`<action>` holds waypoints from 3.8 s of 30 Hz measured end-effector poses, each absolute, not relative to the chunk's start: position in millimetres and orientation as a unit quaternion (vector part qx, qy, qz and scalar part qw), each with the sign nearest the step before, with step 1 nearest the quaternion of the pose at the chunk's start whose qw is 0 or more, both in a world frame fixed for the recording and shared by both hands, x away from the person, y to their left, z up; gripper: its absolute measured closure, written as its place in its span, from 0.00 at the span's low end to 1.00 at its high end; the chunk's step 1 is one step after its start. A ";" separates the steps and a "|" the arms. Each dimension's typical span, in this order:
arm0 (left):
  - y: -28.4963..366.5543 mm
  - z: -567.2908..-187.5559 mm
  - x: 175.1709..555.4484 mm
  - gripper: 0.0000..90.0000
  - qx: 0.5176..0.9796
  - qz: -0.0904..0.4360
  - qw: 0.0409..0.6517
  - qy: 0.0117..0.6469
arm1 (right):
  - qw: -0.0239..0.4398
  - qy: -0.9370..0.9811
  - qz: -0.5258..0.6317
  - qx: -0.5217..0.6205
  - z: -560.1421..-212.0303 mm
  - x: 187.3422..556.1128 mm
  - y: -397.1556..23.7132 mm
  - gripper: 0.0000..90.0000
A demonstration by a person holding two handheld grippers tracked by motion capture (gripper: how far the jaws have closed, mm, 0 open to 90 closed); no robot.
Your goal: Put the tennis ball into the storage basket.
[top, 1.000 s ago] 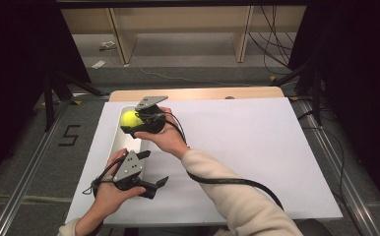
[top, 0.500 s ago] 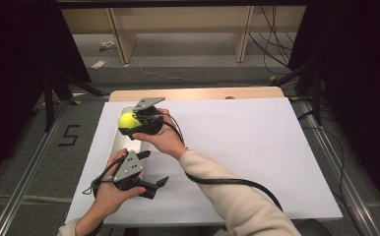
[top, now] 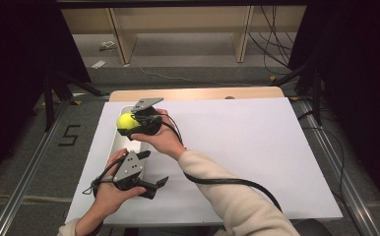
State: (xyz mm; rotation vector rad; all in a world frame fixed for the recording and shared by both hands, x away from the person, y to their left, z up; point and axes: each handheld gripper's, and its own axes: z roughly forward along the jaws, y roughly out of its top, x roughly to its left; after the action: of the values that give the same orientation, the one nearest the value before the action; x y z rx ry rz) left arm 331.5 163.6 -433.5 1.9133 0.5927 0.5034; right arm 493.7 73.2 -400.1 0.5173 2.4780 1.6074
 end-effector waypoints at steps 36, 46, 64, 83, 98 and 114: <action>163.7 -433.4 331.1 0.01 0.796 0.209 0.513 0.245 | 0.060 0.831 0.525 0.171 -409.8 496.2 83.3 0.29; 163.9 -433.2 331.0 0.01 0.795 0.210 0.514 0.245 | 0.058 0.834 0.522 0.172 -413.0 497.6 85.6 0.29; 163.7 -433.4 330.8 0.01 0.796 0.209 0.513 0.244 | 0.059 0.837 0.517 0.172 -415.6 498.6 87.4 0.29; 163.2 -433.4 330.5 0.01 0.796 0.208 0.513 0.244 | 0.058 0.841 0.510 0.172 -419.1 500.3 88.1 0.29; 163.0 -433.5 330.5 0.01 0.796 0.207 0.513 0.244 | 0.053 0.847 0.500 0.173 -424.1 502.7 88.9 0.29; 163.3 -433.5 330.5 0.01 0.796 0.207 0.513 0.244 | 0.051 0.851 0.493 0.175 -429.9 503.2 91.2 0.29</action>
State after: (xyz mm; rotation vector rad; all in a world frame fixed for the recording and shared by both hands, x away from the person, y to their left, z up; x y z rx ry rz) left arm 330.5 163.3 -433.5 1.9142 0.5867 0.4985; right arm 503.2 91.2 -429.9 0.5315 2.5893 1.5011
